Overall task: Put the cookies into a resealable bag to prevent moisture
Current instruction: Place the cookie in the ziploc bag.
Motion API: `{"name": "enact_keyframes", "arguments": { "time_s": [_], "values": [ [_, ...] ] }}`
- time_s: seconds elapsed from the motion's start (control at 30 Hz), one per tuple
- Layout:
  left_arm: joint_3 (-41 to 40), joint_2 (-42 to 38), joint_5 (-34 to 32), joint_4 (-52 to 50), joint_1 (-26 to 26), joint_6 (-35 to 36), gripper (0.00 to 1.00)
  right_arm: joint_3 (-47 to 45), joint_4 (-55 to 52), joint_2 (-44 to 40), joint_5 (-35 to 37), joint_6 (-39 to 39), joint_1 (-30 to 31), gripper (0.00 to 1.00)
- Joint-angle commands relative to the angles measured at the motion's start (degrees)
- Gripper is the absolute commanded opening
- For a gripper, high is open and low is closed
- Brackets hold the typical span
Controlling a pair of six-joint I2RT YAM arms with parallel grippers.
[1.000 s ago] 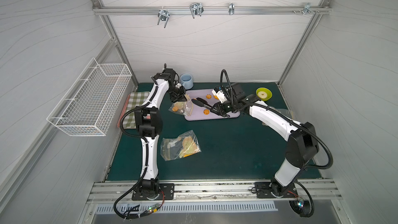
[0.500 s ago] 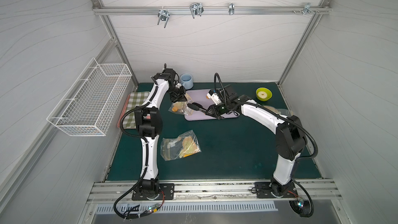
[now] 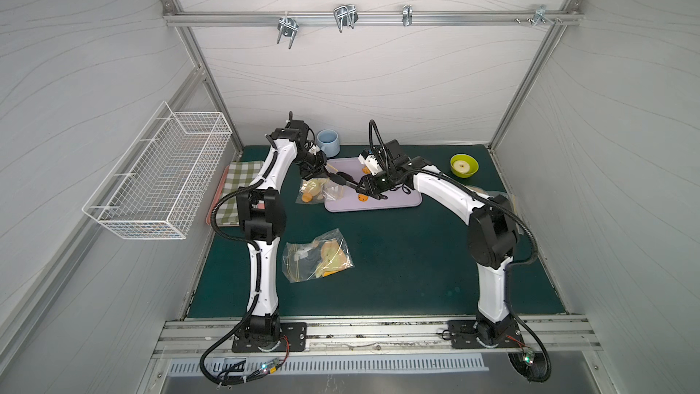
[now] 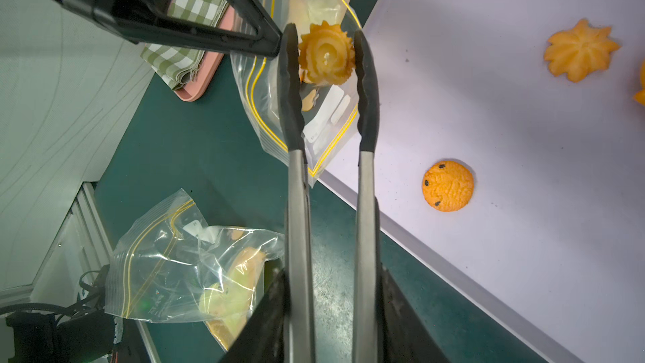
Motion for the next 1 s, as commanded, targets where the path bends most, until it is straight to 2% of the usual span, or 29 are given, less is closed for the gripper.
{"name": "enact_keyframes", "arguments": {
  "time_s": [0.0, 0.17, 0.27, 0.37, 0.53, 0.67, 0.83, 0.97],
  "values": [
    [1.55, 0.13, 1.21, 0.24, 0.11, 0.44, 0.0, 4.11, -3.4, 2.22, -2.28, -0.37, 0.95, 0.41],
    [1.55, 0.13, 1.25, 0.22, 0.11, 0.44, 0.0, 7.24, -6.39, 4.48, -2.73, -1.22, 1.42, 0.42],
    [1.52, 0.07, 1.12, 0.26, 0.11, 0.44, 0.0, 6.17, -5.29, 3.6, -2.66, -1.0, 1.46, 0.51],
    [1.46, 0.08, 0.94, 0.26, 0.17, 0.52, 0.0, 5.7, -4.71, 2.72, -2.19, -0.93, 1.47, 0.56],
    [1.51, 0.12, 0.59, 0.17, 0.27, 0.47, 0.0, 4.26, -4.73, -0.08, -1.43, -1.19, 1.34, 0.54],
    [1.49, 0.22, 0.34, -0.06, 0.46, 0.41, 0.0, -1.99, -3.28, -7.05, -1.21, -1.9, 0.97, 0.51],
    [1.4, 0.24, 0.35, -0.01, 0.55, 0.44, 0.0, -16.03, 2.86, -20.86, -1.12, -1.83, -0.41, 0.48],
    [1.39, 0.42, 0.35, 0.0, 0.55, 0.42, 0.0, -20.8, 0.37, -25.44, 6.23, -4.54, -1.27, 0.48]
  ]
}}
